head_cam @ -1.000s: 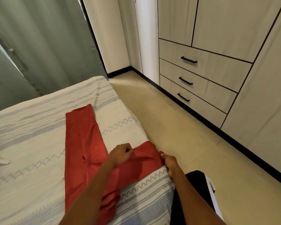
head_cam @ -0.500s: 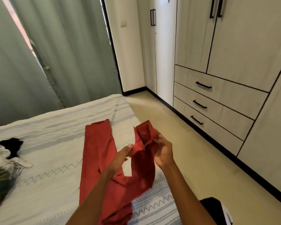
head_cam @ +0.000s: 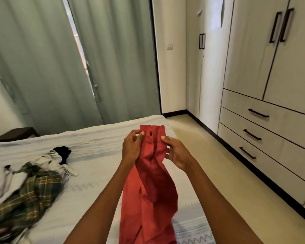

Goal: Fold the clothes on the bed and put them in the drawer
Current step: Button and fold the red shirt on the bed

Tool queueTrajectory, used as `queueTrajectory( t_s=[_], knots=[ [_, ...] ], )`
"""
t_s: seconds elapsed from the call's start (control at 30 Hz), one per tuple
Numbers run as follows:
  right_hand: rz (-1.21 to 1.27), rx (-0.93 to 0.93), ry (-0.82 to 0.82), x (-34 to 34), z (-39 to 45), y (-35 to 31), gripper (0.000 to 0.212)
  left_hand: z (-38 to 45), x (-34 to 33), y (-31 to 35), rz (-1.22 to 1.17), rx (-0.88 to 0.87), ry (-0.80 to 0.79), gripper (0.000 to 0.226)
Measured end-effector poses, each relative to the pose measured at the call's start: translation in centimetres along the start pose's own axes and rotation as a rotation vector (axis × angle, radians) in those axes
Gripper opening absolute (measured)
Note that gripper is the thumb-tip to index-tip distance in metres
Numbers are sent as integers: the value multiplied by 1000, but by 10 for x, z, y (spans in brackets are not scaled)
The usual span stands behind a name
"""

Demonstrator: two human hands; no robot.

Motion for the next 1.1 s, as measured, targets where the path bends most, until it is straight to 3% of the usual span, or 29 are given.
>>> queueTrajectory(
  t_s=[0.13,0.23,0.37,0.4,0.5,0.63,0.73,0.9,1.1],
  knots=[
    [-134,75,-38,-38,39,-37,30,9,59,44,313,-93,264,23],
    [-335,175,77,-51,73,-66,23,32,88,46,339,5,368,30],
    [-593,185,197,-42,136,-62,37,80,73,-21,-214,330,100,16],
    [-617,148,215,-30,154,-51,36,86,67,-36,-249,390,42,9],
    [-623,16,244,0,197,-12,14,111,68,-78,-41,357,54,6],
    [-761,-8,338,22,222,18,22,135,64,-125,344,270,112,24],
    [-888,-53,348,45,251,52,25,160,52,-189,354,362,80,32],
    [-967,-153,284,88,305,121,28,195,16,-296,304,482,-118,21],
    [-1009,-221,257,122,366,190,31,217,14,-363,315,420,-23,22]
  ],
)
Point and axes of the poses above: each hand's wrist, its own z-axis towards the middle knuckle, its own x-axis out of the back of the hand, y = z × x, the point moved 10 cm from there along z, towards the middle knuckle, and after that the axes turned 9 degrees about -y, right-handed, at the moved point
